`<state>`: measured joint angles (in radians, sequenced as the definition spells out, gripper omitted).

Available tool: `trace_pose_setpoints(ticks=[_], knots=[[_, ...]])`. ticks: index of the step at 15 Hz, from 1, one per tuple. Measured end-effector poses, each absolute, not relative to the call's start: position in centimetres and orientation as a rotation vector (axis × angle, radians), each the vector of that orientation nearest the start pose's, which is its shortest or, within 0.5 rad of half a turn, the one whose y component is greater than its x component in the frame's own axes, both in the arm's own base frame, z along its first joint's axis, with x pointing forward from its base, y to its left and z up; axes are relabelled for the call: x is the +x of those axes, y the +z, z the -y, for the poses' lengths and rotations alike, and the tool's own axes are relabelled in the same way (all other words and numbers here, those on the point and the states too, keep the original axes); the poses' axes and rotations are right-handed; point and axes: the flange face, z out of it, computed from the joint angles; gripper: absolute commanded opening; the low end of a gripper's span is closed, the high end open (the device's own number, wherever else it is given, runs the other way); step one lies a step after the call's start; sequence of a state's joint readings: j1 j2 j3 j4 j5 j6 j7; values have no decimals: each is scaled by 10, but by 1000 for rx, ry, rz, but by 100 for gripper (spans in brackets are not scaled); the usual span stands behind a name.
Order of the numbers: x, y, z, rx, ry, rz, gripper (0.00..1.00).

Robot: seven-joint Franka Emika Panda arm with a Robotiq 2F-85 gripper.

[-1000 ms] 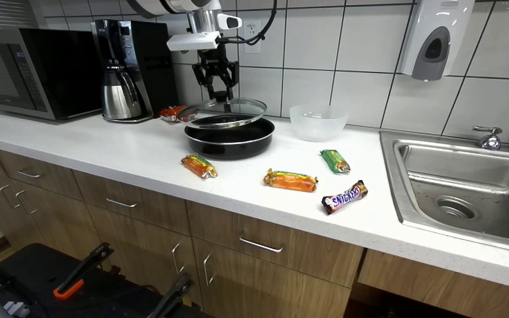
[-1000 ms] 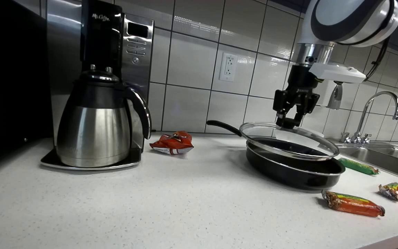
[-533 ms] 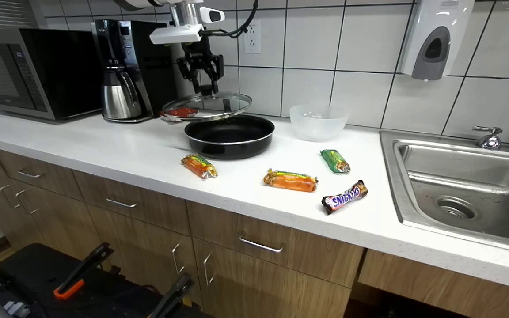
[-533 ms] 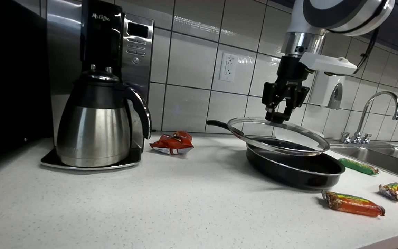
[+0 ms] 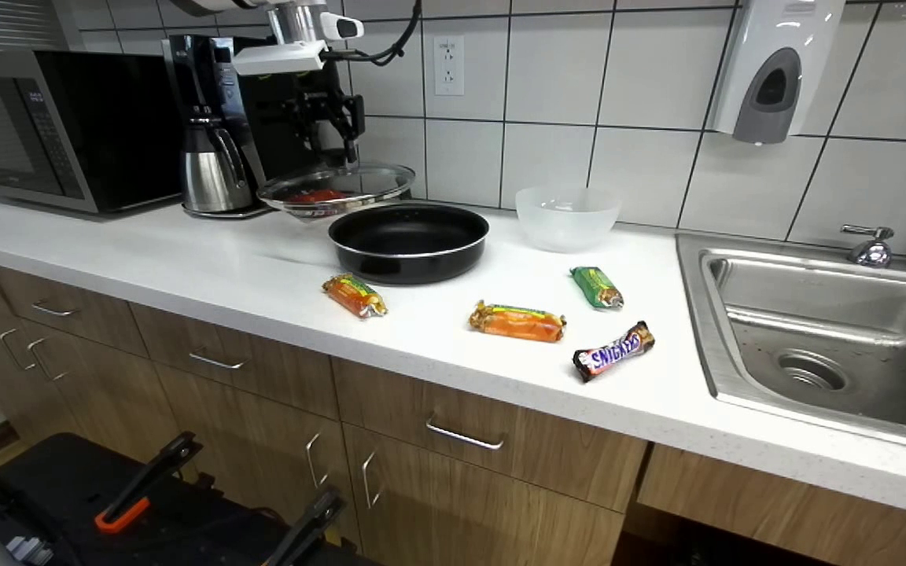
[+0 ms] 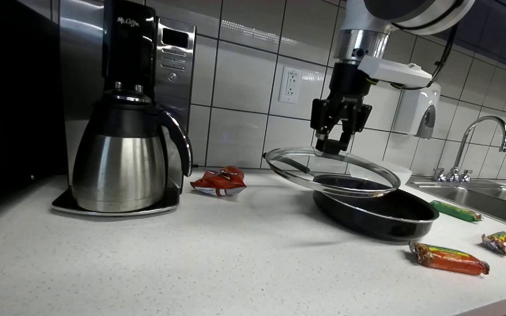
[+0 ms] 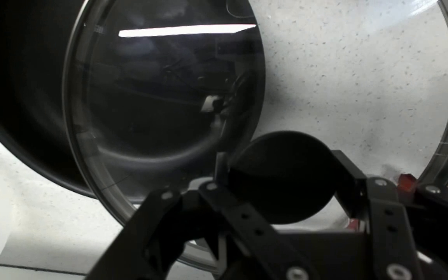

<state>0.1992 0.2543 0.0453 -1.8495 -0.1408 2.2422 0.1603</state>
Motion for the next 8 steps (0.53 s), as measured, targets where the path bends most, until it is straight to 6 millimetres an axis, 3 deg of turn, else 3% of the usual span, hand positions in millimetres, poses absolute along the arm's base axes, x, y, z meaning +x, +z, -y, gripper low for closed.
trace_pose_setpoints(ticks=[8], knots=[[613,387,-219,-3177,-184,426,39]])
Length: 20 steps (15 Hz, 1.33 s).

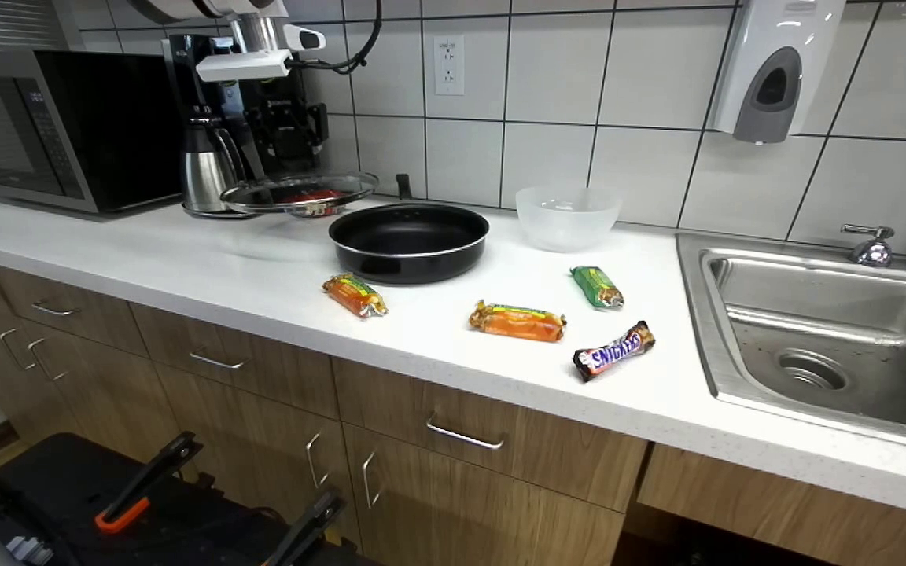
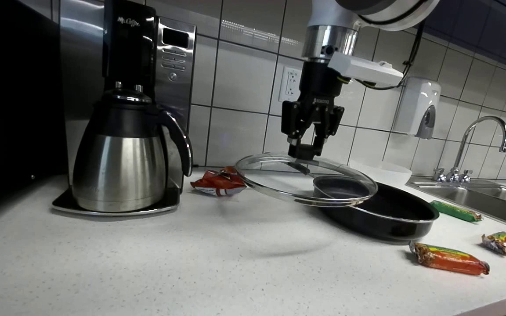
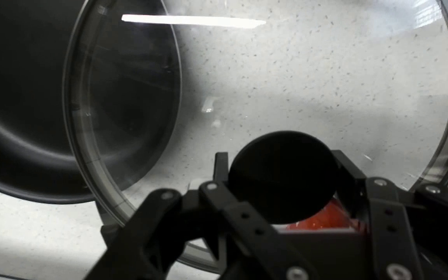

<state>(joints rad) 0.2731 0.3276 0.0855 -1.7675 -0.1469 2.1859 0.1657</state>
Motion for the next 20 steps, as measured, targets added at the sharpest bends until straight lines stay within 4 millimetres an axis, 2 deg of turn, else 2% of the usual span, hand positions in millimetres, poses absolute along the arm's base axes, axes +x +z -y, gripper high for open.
trace_pose_setpoints(ticks=[4,8,13,20], knots=[[612,377,-251,-3160,-169,493,39],[612,367,-273,-3147,-160,526,39],[609,354,-292,-3138,-135,539,39],[604,336,-306,-3145,-99,508,39]])
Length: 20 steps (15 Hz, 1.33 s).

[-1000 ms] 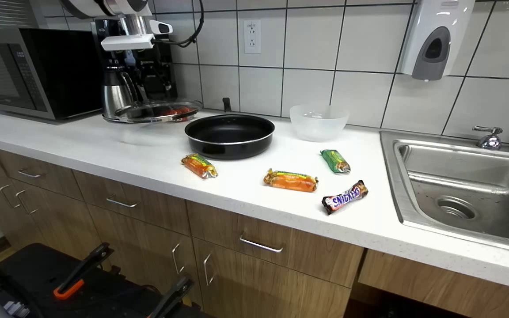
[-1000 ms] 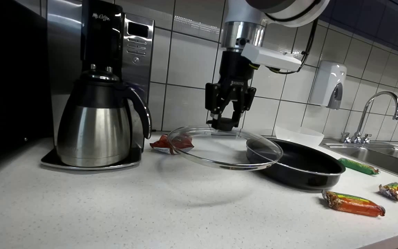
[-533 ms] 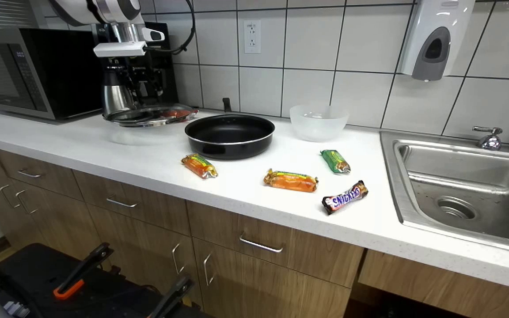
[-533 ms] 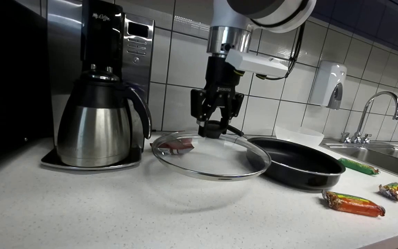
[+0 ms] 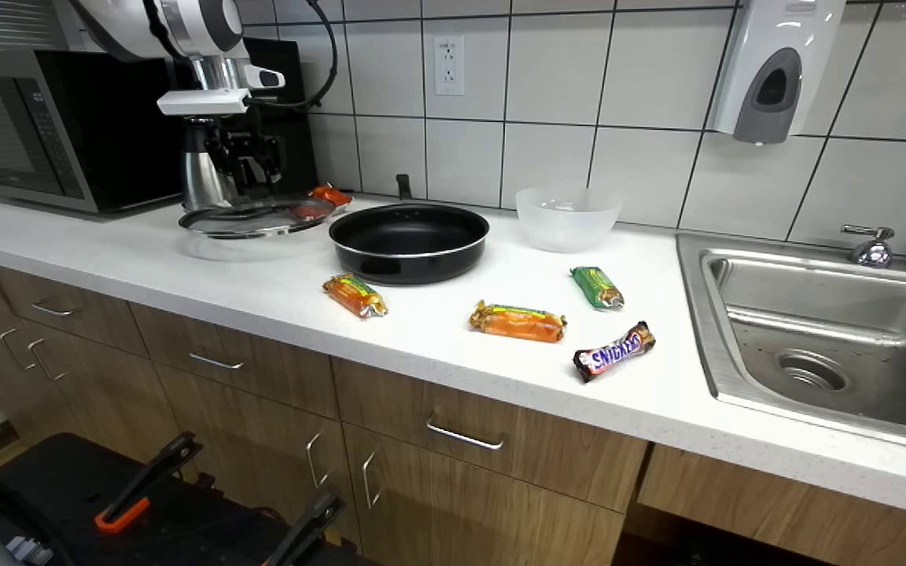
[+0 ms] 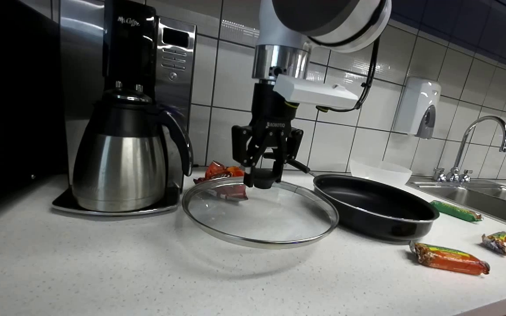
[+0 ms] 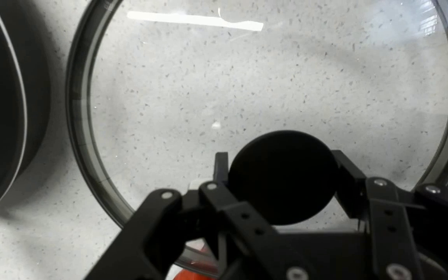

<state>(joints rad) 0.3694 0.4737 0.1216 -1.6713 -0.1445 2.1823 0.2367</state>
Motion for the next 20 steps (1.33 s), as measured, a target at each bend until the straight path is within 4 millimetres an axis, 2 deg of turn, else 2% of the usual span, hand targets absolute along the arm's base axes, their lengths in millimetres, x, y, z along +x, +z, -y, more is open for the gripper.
trace_pose_setpoints(ticks=[9,14,20], knots=[[596,336,-320,-3130,-99,538,39],[583,332,-332,-3118,-81,578,39],[565,332,-332,-3122,-56,600,39]])
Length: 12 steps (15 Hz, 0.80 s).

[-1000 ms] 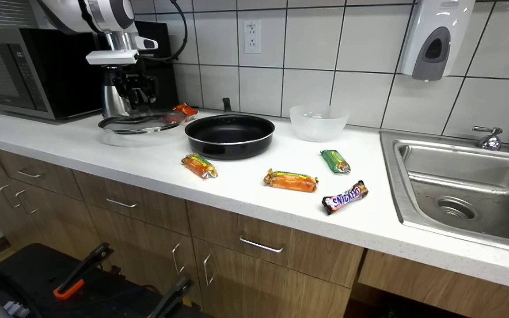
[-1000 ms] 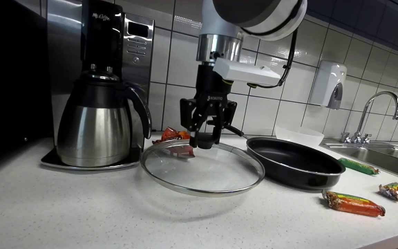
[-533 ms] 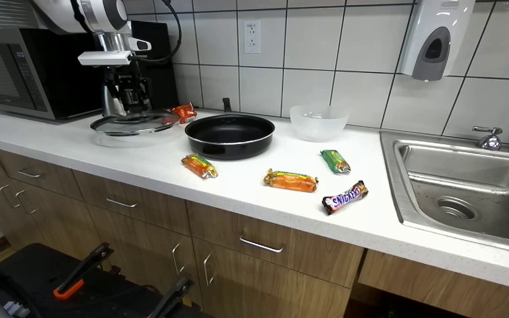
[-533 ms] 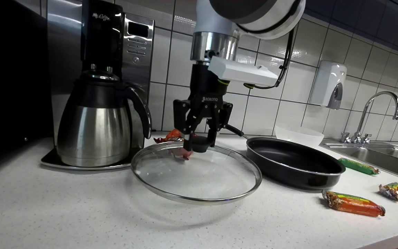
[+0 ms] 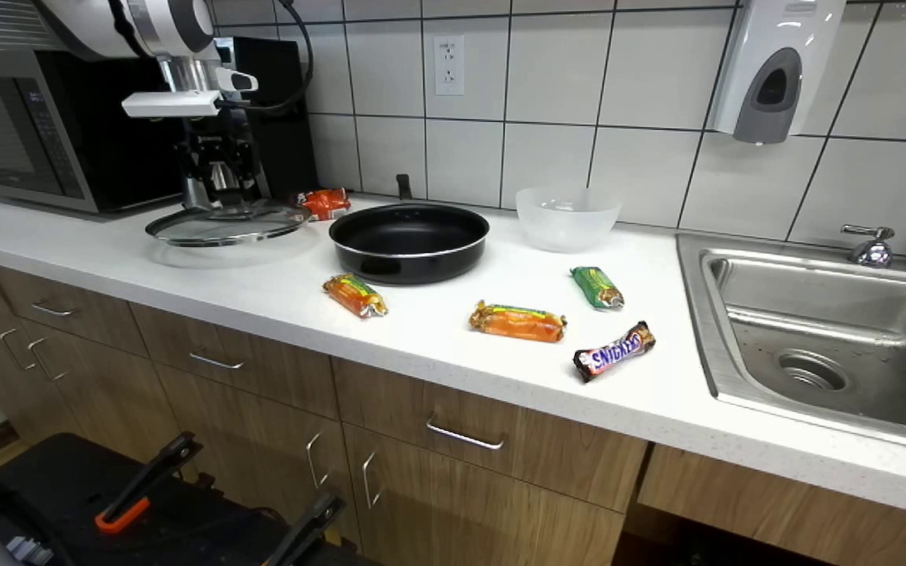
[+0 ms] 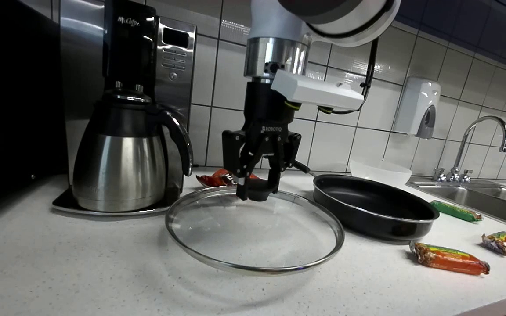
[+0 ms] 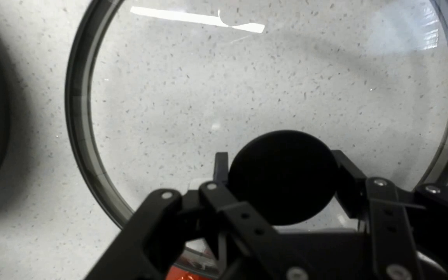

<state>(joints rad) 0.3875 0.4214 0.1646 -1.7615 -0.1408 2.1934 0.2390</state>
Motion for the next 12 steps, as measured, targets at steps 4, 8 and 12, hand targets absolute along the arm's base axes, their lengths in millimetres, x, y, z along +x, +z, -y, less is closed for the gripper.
trace_pose_setpoints(ticks=[4,8,12], knots=[[553,327,-329,-3123,-20,597,39],[546,316,-325,-3130,12,556,39],[542,306,-321,-3138,9,492,39]])
